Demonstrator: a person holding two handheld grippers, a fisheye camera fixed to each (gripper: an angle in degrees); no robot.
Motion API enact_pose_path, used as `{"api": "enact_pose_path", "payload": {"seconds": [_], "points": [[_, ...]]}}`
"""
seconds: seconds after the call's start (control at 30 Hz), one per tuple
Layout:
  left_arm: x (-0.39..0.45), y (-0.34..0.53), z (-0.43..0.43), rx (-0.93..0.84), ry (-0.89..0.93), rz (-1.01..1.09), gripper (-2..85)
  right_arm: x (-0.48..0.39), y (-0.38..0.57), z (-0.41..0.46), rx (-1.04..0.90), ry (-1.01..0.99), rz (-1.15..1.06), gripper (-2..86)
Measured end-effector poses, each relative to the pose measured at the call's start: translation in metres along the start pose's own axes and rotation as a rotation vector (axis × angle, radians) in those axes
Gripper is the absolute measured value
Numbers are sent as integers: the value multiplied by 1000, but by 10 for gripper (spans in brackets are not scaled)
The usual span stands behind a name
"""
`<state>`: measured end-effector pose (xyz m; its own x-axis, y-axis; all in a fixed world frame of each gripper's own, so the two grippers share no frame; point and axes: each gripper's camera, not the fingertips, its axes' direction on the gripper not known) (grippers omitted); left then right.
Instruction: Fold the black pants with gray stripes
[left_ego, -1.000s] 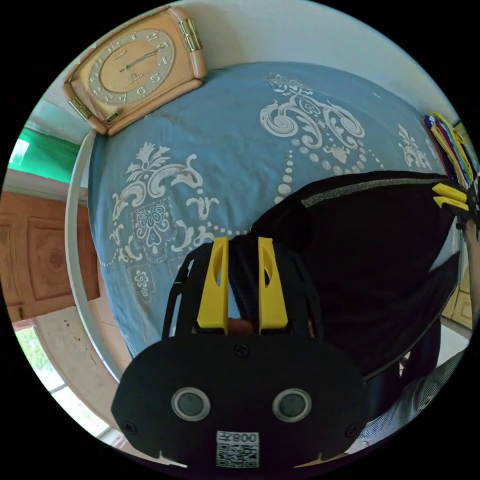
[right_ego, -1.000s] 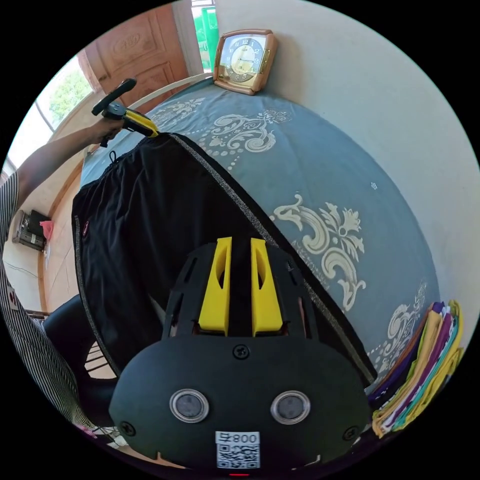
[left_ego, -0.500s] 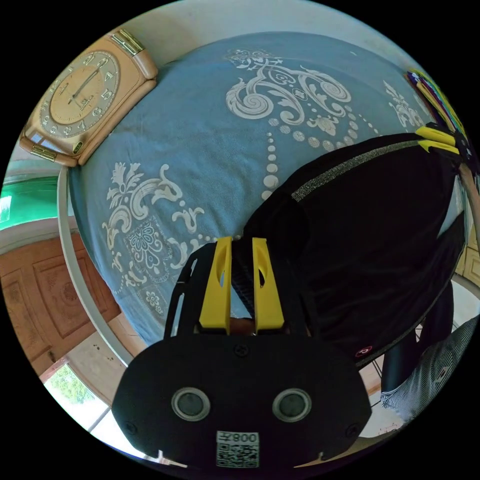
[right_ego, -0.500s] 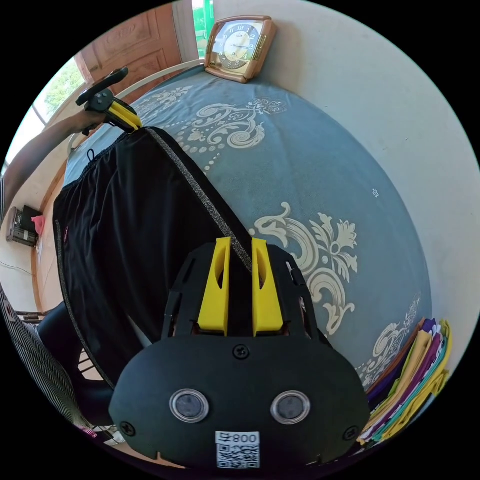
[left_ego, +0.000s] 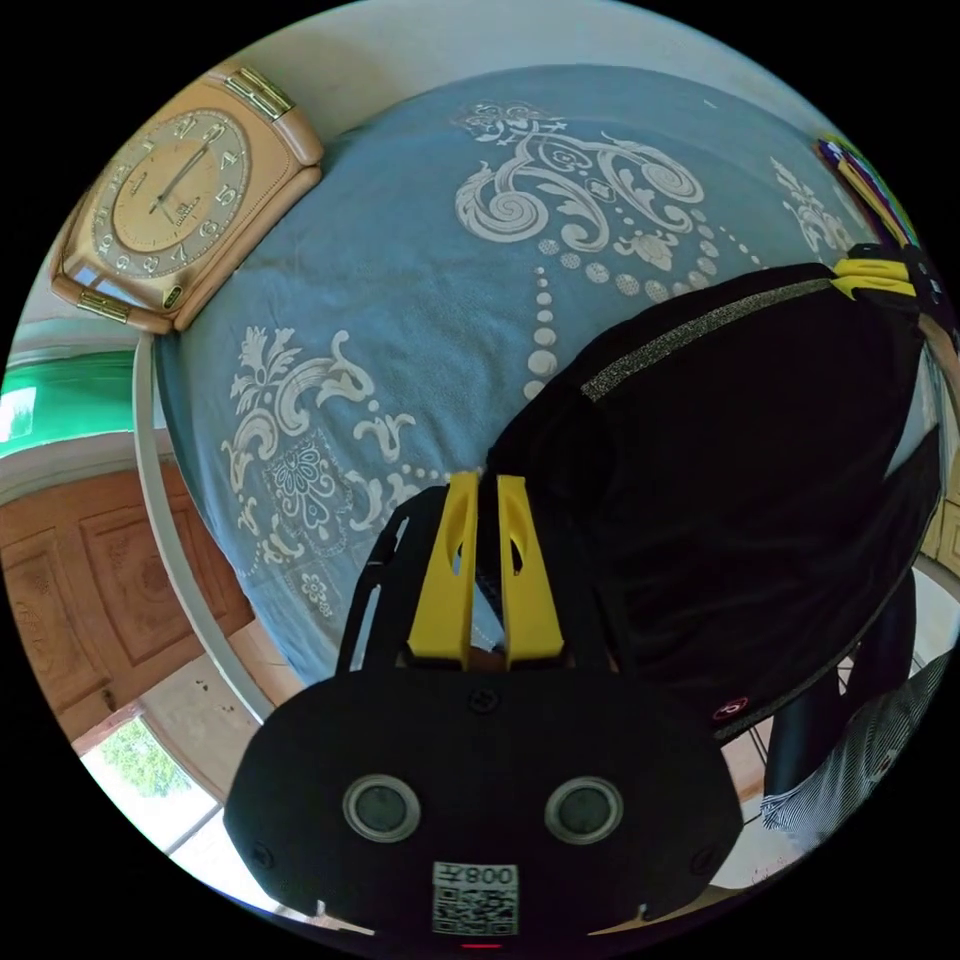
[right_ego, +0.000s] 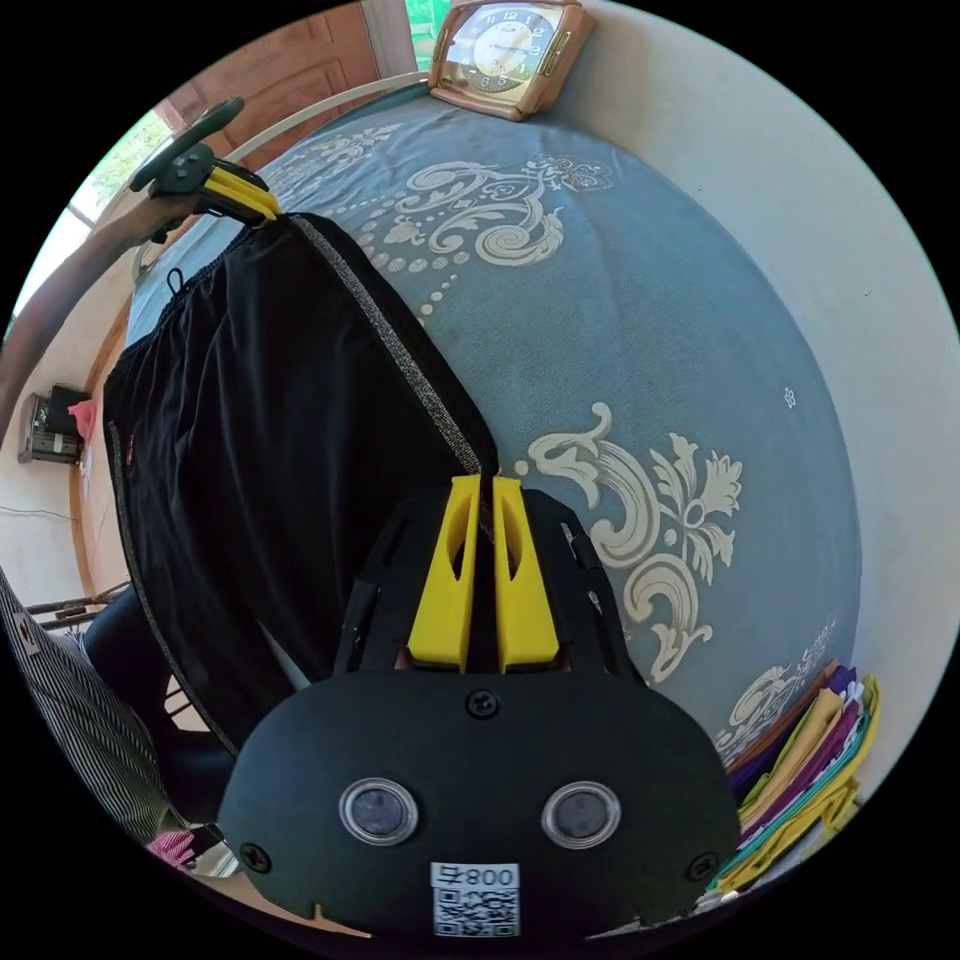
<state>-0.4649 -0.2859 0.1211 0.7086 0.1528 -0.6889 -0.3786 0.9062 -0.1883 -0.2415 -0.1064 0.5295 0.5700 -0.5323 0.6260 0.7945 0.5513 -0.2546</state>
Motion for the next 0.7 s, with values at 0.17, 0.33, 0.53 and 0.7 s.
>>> {"api": "enact_pose_path", "payload": {"seconds": [0.17, 0.33, 0.53, 0.7], "points": [[15, 29, -6, 86, -43, -26, 16, -22, 16, -3, 37, 67, -8, 23], [33, 68, -17, 179, -89, -42, 16, -43, 47, -18, 121, 81, 14, 20], [60, 138, -29, 302, -95, -54, 15, -91, 95, -32, 196, 104, -12, 21], [87, 204, -25, 362, -54, -34, 15, -131, 133, -31, 224, 86, -38, 21]]}}
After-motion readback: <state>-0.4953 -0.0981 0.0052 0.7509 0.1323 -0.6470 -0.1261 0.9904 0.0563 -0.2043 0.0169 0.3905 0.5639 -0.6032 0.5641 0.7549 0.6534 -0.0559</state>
